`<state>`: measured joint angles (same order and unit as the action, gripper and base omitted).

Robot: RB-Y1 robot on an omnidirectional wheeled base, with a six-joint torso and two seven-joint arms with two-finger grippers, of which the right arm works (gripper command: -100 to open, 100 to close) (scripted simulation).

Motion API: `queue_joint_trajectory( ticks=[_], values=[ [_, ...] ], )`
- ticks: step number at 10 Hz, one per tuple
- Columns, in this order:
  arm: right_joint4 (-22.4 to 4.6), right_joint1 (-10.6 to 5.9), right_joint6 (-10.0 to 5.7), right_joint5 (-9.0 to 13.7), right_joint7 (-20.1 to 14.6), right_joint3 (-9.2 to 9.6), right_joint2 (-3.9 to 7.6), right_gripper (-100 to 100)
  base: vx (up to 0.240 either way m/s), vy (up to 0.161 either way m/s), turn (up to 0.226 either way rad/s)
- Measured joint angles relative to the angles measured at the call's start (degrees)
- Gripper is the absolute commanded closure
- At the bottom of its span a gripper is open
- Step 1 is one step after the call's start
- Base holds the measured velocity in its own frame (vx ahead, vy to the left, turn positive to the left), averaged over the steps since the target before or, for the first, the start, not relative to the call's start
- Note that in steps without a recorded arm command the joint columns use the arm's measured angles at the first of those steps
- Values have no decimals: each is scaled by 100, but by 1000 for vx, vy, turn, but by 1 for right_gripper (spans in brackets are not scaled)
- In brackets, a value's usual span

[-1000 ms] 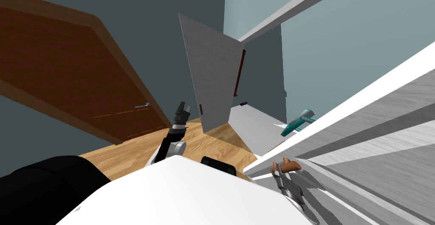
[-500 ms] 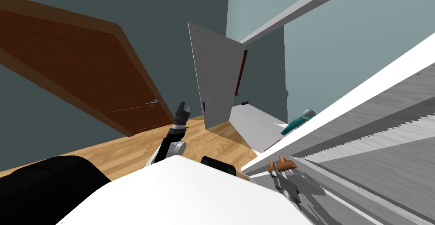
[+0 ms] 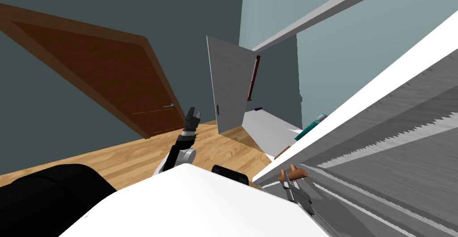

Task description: Pull the door open

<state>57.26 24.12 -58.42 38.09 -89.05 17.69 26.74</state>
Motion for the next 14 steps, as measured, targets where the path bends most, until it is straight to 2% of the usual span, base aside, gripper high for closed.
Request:
queue_joint_trajectory(
  ticks=[9, 11, 14],
  values=[
    [-50, 122, -418, -330, -297, 468, 266, 100, -183, -33, 76],
    [-94, 132, -438, -354, -327, 512, 282, 100, -177, -24, 137],
    [-212, 85, -590, -413, -453, 590, 360, 100, -211, -29, 116]
  ],
)
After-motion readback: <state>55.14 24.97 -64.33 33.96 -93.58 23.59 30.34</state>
